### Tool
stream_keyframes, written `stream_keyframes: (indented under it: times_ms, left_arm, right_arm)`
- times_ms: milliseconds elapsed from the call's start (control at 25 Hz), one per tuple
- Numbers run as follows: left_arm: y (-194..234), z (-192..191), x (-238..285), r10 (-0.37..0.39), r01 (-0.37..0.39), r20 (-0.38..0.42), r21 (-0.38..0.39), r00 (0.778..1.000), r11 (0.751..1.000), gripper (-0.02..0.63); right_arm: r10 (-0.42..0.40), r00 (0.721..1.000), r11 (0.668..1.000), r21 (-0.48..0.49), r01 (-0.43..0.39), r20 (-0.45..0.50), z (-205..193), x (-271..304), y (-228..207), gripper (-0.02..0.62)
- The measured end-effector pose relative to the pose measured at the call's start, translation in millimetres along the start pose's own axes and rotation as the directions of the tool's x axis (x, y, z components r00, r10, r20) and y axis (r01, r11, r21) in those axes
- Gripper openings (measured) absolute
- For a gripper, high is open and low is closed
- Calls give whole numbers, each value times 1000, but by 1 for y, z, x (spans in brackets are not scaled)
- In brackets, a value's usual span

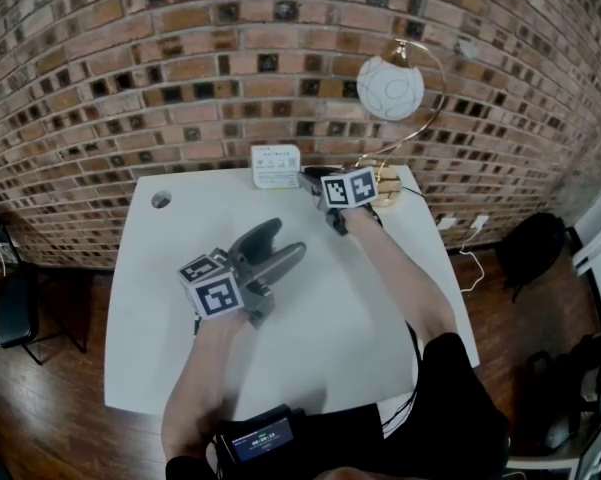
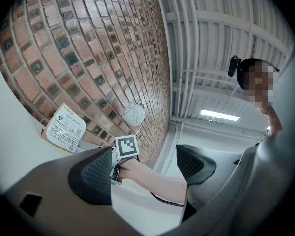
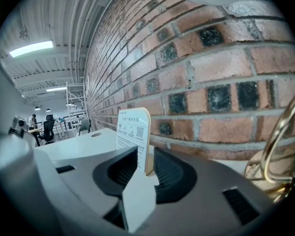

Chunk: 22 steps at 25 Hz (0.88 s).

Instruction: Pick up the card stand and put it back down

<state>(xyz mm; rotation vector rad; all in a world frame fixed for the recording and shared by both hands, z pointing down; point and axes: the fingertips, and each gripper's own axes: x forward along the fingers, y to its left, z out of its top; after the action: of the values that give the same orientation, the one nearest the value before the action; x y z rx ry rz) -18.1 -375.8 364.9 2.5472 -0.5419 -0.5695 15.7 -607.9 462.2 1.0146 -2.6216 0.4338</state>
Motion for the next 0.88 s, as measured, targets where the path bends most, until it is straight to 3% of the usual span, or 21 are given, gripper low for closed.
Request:
stream_keyframes:
  times_ms: [240, 480, 880]
  left_arm:
    - [-1, 1, 0, -5, 5, 2, 3, 1000, 1000, 400]
    - [-2, 2, -1, -10, 10, 8, 5, 1000, 1000, 400]
    - [-12, 6, -3, -30, 29, 10, 28, 1000, 999, 400]
  right_arm:
    - [110, 990, 989, 86, -118, 90, 13, -24, 32, 103]
    - [227, 957, 962, 115, -249, 179, 23, -57, 69, 83]
    - [323, 904, 926, 102, -363, 279, 37, -112, 118, 42]
